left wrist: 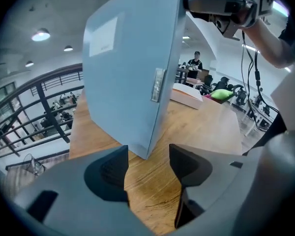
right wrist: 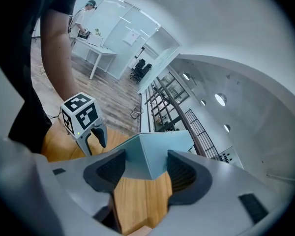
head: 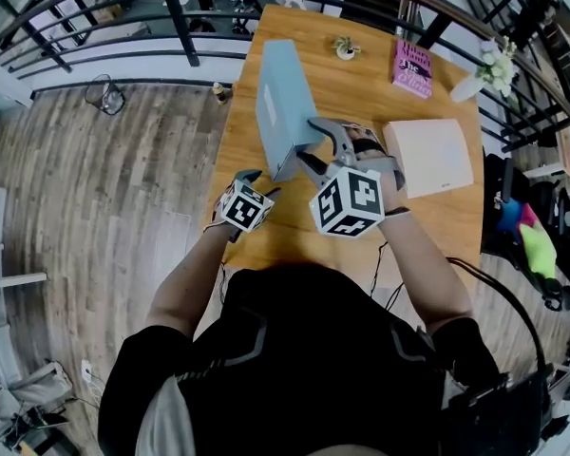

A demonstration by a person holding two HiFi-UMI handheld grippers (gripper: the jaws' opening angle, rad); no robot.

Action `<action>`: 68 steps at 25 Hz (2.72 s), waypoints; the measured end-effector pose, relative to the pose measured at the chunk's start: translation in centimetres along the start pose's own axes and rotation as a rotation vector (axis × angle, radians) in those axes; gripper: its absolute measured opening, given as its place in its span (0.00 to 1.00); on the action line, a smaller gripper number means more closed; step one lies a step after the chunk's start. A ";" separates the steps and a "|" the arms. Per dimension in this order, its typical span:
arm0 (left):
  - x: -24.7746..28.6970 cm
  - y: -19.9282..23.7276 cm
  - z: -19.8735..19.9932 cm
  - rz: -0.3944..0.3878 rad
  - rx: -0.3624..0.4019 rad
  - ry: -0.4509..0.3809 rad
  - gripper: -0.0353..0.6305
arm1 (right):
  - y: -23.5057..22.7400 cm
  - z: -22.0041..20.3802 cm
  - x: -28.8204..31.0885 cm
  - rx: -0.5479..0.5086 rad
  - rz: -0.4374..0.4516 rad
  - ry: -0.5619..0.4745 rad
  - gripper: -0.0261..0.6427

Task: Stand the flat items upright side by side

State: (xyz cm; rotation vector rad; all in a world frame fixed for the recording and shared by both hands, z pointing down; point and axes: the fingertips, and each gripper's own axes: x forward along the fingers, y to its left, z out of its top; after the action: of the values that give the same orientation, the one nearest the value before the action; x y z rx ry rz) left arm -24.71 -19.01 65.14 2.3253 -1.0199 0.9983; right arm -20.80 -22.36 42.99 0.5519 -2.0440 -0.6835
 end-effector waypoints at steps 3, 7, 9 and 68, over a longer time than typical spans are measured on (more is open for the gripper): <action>-2.1 0.7 0.8 0.056 -0.094 -0.084 0.47 | 0.1 1.3 0.5 0.015 0.010 -0.016 0.44; -4.7 1.1 2.7 0.157 -0.118 -0.180 0.47 | 0.1 2.3 1.1 0.029 0.000 -0.016 0.44; -6.0 0.5 4.3 0.164 -0.089 -0.248 0.47 | 0.0 2.5 1.1 0.046 -0.001 -0.025 0.44; -8.6 12.8 14.7 0.412 -0.061 -0.371 0.56 | -3.8 -11.6 -8.0 0.729 -0.236 -0.016 0.49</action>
State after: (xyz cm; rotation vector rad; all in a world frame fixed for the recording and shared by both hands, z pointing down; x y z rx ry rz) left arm -31.93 -32.23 50.04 2.3495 -1.7019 0.6640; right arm -6.43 -23.34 40.94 1.2157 -2.2374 -0.0403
